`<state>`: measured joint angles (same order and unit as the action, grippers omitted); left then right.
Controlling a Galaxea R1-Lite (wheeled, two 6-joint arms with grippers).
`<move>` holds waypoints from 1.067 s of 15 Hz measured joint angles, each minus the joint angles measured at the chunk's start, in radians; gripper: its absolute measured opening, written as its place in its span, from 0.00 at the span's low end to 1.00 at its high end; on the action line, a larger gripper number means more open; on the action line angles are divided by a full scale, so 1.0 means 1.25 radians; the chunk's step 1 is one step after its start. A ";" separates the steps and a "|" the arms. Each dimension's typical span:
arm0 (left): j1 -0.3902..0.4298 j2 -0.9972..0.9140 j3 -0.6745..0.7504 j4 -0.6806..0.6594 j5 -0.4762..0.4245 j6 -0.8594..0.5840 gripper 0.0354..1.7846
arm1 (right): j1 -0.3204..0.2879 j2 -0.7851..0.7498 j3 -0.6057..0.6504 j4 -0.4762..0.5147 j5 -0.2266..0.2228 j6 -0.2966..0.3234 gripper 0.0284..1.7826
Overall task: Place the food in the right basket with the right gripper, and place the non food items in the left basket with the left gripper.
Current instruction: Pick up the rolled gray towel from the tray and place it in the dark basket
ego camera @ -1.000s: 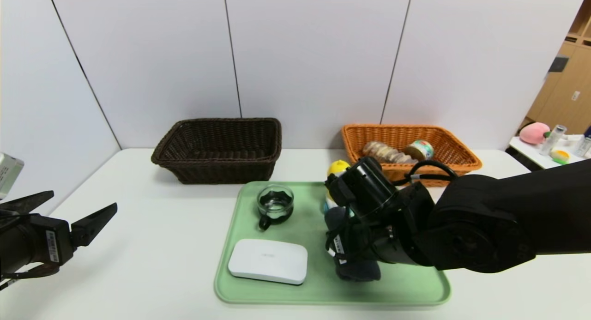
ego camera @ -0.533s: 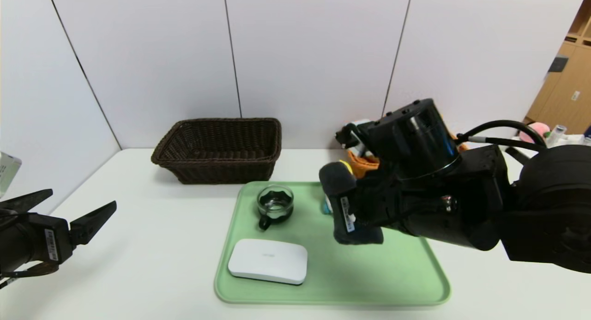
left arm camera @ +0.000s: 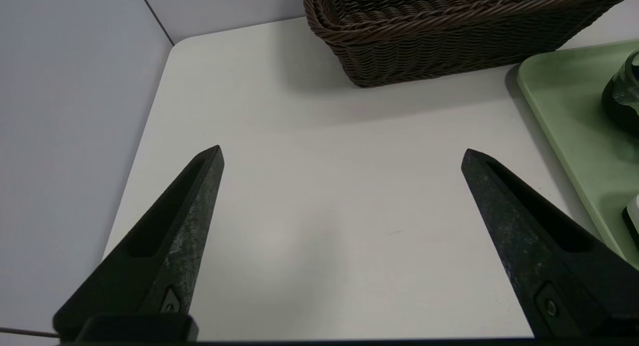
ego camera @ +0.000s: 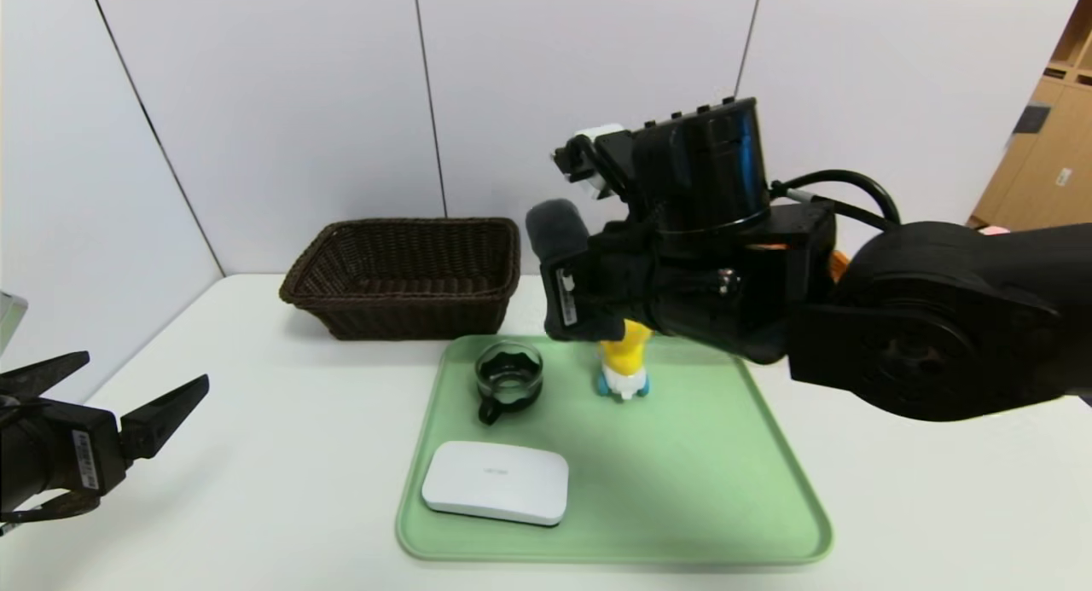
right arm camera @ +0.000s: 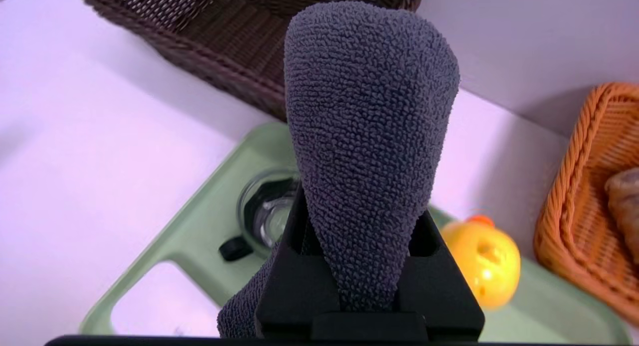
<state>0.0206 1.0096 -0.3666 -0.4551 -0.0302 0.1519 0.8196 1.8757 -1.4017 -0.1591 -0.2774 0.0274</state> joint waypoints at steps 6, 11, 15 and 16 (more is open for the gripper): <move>0.000 -0.012 0.027 0.012 0.023 0.024 0.94 | -0.004 0.182 -0.188 -0.120 -0.015 -0.091 0.13; 0.000 -0.018 0.037 0.013 0.024 0.025 0.94 | -0.018 0.337 -0.359 -0.297 -0.007 -0.195 0.13; 0.000 -0.024 0.048 0.012 0.024 0.025 0.94 | -0.045 0.425 -0.434 -0.351 0.005 -0.256 0.13; 0.000 -0.025 0.050 0.012 0.024 0.025 0.94 | -0.048 0.439 -0.437 -0.373 0.019 -0.263 0.13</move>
<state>0.0211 0.9781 -0.3045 -0.4400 0.0000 0.1836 0.7600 2.4251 -1.9483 -0.6249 -0.2538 -0.3019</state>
